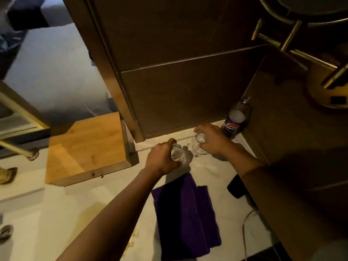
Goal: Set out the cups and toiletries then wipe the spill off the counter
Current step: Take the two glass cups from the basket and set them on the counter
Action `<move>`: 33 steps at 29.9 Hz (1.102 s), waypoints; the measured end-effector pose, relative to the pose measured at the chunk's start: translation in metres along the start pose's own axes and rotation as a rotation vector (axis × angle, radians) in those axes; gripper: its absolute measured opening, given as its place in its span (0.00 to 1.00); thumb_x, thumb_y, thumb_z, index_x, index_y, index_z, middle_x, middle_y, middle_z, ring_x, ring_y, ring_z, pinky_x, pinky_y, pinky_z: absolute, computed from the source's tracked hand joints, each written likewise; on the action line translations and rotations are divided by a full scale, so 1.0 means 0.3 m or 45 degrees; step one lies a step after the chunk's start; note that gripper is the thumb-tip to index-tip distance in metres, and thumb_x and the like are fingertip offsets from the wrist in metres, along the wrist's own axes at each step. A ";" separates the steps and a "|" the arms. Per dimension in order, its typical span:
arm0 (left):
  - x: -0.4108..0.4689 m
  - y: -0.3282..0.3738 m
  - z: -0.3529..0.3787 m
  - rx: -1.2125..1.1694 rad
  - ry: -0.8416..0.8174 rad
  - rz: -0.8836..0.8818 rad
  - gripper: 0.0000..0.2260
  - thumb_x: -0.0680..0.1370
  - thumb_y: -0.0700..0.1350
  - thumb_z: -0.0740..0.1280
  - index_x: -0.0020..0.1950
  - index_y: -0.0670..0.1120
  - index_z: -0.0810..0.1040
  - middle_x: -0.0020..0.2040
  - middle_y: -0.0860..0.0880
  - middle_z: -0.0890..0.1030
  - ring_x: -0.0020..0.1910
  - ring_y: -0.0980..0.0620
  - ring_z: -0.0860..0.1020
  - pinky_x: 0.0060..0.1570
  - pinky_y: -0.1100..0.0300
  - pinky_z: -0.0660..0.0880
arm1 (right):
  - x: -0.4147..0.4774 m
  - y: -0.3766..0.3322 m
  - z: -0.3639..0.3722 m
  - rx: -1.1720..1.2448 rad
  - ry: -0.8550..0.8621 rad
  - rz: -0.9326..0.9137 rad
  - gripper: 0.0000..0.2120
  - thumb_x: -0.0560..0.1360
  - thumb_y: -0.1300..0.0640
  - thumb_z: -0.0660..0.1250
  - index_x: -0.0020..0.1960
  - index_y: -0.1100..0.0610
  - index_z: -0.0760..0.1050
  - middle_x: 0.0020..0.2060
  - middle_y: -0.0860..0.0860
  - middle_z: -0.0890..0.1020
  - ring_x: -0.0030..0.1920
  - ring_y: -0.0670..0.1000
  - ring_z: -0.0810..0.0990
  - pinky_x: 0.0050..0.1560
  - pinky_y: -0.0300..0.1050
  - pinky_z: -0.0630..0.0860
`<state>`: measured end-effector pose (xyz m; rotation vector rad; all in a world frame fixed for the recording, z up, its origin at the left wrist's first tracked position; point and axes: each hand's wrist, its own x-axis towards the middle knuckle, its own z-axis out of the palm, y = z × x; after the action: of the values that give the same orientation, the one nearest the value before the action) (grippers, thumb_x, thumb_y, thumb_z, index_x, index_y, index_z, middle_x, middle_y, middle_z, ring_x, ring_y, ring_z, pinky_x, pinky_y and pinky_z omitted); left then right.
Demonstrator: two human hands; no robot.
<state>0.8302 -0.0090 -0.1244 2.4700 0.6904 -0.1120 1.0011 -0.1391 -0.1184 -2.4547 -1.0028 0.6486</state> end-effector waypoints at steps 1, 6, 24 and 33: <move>0.012 0.000 0.014 0.001 -0.008 -0.005 0.29 0.69 0.55 0.78 0.67 0.51 0.72 0.61 0.47 0.83 0.57 0.44 0.81 0.55 0.50 0.80 | 0.014 0.005 0.008 0.006 -0.008 0.008 0.27 0.71 0.65 0.76 0.66 0.48 0.74 0.68 0.51 0.74 0.64 0.56 0.75 0.57 0.45 0.76; 0.044 -0.007 0.064 -0.024 -0.018 -0.056 0.31 0.70 0.56 0.78 0.69 0.51 0.71 0.63 0.47 0.82 0.59 0.43 0.80 0.58 0.48 0.79 | 0.047 0.009 0.031 -0.027 -0.067 0.034 0.28 0.71 0.62 0.78 0.66 0.45 0.74 0.67 0.50 0.75 0.63 0.55 0.77 0.58 0.54 0.81; 0.080 -0.019 0.137 -0.050 -0.004 -0.064 0.32 0.73 0.55 0.77 0.73 0.49 0.71 0.67 0.47 0.81 0.62 0.44 0.80 0.61 0.51 0.77 | 0.070 0.016 0.046 -0.069 -0.132 -0.008 0.30 0.72 0.61 0.77 0.71 0.50 0.72 0.69 0.53 0.74 0.68 0.57 0.72 0.64 0.52 0.74; 0.081 -0.034 0.158 -0.015 -0.002 -0.045 0.34 0.73 0.53 0.77 0.76 0.51 0.68 0.70 0.46 0.78 0.65 0.42 0.78 0.64 0.49 0.76 | 0.060 0.013 0.050 -0.048 -0.133 0.001 0.30 0.73 0.62 0.76 0.72 0.51 0.72 0.69 0.53 0.74 0.68 0.58 0.72 0.66 0.54 0.75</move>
<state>0.8493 -0.0166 -0.1745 2.4468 0.7321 -0.1233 1.0062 -0.1255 -0.1373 -2.4753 -1.0627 0.7716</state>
